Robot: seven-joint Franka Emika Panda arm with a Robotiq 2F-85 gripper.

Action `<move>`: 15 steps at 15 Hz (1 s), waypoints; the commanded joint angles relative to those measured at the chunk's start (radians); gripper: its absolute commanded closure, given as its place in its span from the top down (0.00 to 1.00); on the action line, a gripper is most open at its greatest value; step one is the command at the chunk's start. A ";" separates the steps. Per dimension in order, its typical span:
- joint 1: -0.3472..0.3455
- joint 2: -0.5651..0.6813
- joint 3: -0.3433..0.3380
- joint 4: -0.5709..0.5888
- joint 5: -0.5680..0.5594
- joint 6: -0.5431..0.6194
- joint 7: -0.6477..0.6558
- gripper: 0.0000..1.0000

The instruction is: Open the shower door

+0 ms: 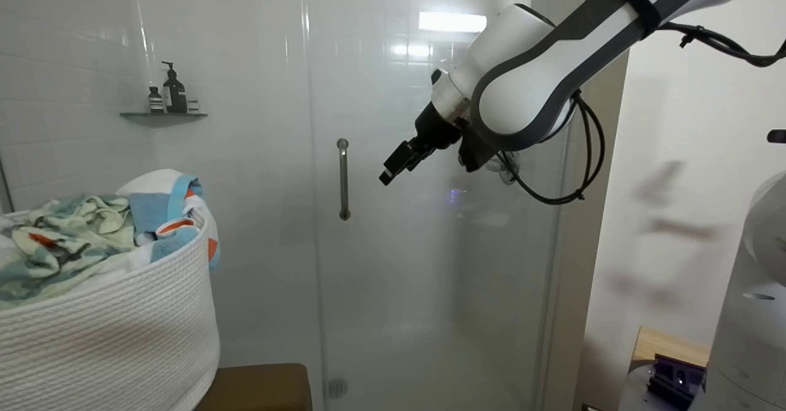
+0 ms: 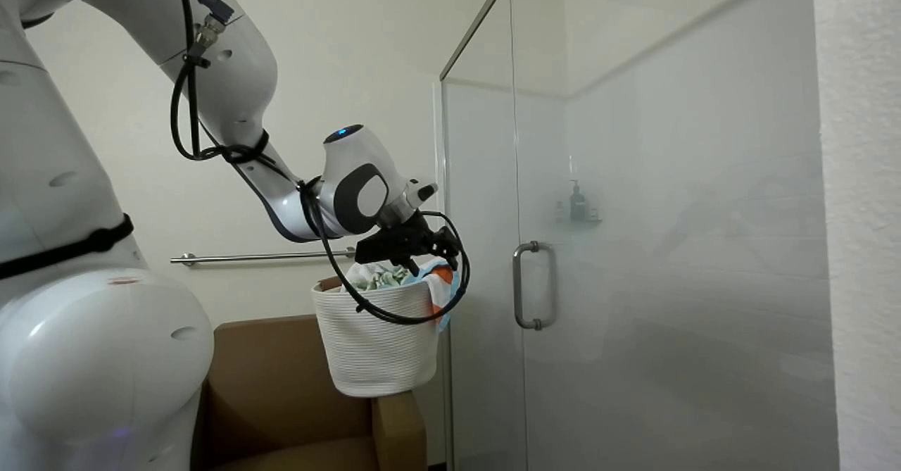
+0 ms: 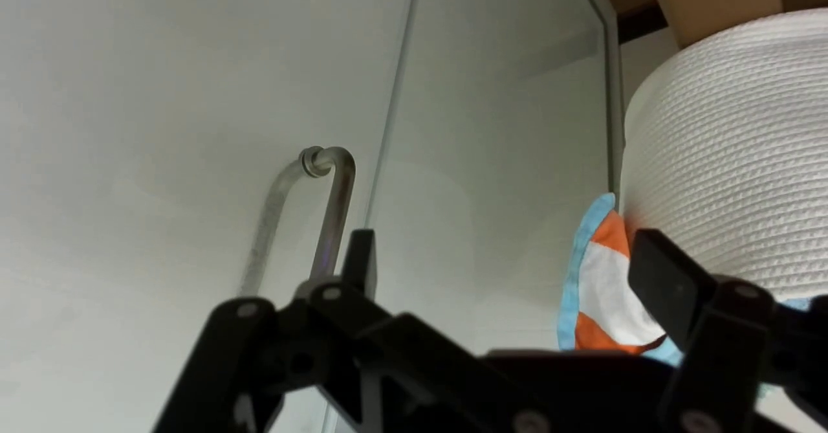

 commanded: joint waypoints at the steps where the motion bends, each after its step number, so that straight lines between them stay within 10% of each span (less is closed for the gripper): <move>1: 0.025 0.002 -0.039 -0.001 -0.069 0.000 0.050 1.00; 15: 0.104 0.060 -0.217 -0.012 -0.090 0.184 0.018 1.00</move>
